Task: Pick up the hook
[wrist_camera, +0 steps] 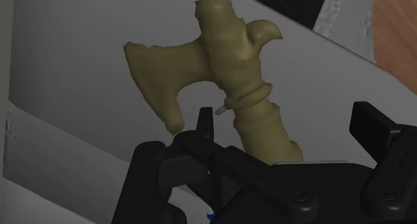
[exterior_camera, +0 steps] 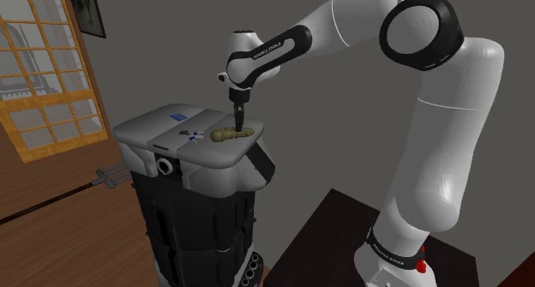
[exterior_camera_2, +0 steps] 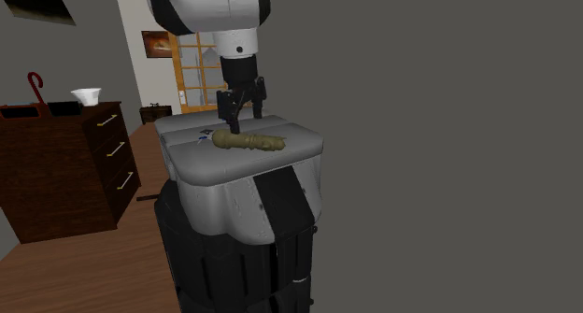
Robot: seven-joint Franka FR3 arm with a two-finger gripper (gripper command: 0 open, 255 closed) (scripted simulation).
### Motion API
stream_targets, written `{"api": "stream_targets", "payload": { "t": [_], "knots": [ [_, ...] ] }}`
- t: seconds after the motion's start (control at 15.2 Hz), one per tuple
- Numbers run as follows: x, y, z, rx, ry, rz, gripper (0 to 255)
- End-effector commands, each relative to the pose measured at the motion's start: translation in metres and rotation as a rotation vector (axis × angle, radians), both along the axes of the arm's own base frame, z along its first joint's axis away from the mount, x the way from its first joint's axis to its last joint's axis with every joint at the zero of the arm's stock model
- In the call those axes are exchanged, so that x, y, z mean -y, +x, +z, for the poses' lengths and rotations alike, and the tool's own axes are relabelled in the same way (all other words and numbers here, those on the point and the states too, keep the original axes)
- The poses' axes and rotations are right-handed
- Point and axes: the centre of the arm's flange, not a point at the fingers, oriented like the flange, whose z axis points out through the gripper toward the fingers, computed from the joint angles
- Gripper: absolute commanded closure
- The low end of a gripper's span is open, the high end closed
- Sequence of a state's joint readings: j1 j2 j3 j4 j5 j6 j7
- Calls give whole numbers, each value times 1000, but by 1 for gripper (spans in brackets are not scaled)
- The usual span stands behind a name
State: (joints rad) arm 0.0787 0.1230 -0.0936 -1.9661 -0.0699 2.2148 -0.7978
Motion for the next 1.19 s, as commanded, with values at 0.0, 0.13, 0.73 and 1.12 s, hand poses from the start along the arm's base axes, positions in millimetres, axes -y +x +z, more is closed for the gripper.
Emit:
{"api": "stream_targets", "payload": {
  "t": [0.0,0.13,0.73,1.12],
  "knots": [
    [-2,24,-10,7,-9,58,0],
    [-3,27,-16,8,-10,65,0],
    [-3,27,-51,8,-10,65,255],
    [-3,27,-51,8,-10,65,255]
  ]
}}
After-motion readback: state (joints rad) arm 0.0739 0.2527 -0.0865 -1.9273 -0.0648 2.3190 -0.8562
